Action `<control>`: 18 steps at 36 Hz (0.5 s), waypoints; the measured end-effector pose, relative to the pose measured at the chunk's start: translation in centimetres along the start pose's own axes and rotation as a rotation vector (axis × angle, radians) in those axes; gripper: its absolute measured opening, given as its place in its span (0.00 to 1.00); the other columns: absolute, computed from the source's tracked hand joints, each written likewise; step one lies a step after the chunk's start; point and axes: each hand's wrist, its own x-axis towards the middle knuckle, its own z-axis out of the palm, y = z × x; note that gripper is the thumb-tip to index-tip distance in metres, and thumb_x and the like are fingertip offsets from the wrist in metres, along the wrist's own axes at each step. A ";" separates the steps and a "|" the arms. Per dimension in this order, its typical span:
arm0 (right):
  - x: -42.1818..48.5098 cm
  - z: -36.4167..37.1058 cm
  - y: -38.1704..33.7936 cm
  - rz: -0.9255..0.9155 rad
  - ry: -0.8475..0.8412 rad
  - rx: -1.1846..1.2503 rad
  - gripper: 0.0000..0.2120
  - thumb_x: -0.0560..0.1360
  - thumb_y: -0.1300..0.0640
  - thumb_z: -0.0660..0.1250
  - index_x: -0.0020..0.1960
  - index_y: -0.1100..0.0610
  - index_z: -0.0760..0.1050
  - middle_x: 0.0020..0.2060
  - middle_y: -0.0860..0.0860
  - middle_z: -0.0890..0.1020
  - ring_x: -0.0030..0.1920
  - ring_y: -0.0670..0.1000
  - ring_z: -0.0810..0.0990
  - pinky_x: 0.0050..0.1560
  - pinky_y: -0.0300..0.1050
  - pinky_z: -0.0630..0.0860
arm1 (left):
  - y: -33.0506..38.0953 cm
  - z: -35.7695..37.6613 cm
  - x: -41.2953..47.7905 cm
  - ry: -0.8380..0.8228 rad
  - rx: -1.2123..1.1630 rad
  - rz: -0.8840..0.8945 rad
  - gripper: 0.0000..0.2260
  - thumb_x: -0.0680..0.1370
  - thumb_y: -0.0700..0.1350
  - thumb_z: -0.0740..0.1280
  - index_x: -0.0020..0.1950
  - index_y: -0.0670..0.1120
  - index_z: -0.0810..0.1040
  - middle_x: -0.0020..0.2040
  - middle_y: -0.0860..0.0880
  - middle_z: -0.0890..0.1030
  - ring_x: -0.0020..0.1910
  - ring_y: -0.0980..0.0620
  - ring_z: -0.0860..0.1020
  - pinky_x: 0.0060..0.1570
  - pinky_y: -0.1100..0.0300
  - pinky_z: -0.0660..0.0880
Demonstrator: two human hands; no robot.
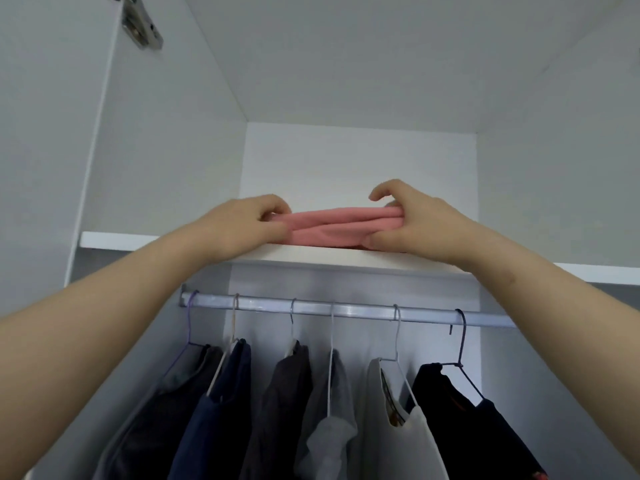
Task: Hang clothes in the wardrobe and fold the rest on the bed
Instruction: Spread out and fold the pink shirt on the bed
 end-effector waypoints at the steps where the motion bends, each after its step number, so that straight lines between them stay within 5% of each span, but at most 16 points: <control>1: -0.2 -0.1 0.1 -0.007 -0.060 -0.049 0.19 0.72 0.49 0.69 0.61 0.44 0.68 0.51 0.44 0.76 0.51 0.47 0.73 0.46 0.38 0.67 | -0.2 0.3 -0.2 -0.044 0.052 0.041 0.20 0.65 0.65 0.57 0.52 0.58 0.74 0.49 0.56 0.79 0.49 0.52 0.75 0.47 0.60 0.70; 4: -0.8 0.0 0.0 -0.047 -0.159 -0.154 0.15 0.76 0.45 0.62 0.62 0.44 0.71 0.54 0.43 0.78 0.56 0.47 0.74 0.55 0.42 0.68 | -0.6 1.0 -0.3 -0.040 0.239 0.129 0.25 0.65 0.72 0.45 0.47 0.60 0.73 0.38 0.60 0.76 0.45 0.50 0.72 0.47 0.53 0.71; 9: -0.6 0.3 -0.4 -0.023 -0.152 -0.134 0.12 0.78 0.45 0.58 0.58 0.44 0.74 0.52 0.45 0.80 0.55 0.48 0.75 0.57 0.45 0.70 | -0.9 0.9 -0.9 0.034 0.248 0.093 0.35 0.64 0.71 0.38 0.63 0.67 0.71 0.56 0.55 0.75 0.59 0.48 0.68 0.61 0.46 0.66; 14: 0.9 2.0 -1.1 -0.063 -0.158 -0.076 0.12 0.79 0.47 0.58 0.58 0.48 0.75 0.52 0.47 0.80 0.55 0.49 0.75 0.57 0.45 0.69 | -1.7 -0.3 -1.0 0.098 0.315 -0.031 0.17 0.80 0.56 0.50 0.45 0.53 0.76 0.49 0.50 0.75 0.54 0.47 0.71 0.57 0.49 0.69; 18: 3.0 4.1 -2.8 -0.080 -0.228 0.002 0.13 0.80 0.48 0.57 0.58 0.53 0.74 0.54 0.50 0.79 0.56 0.51 0.75 0.59 0.47 0.68 | -3.6 -2.1 -1.6 0.104 0.350 -0.152 0.15 0.77 0.53 0.53 0.34 0.50 0.72 0.41 0.49 0.74 0.48 0.45 0.73 0.52 0.52 0.70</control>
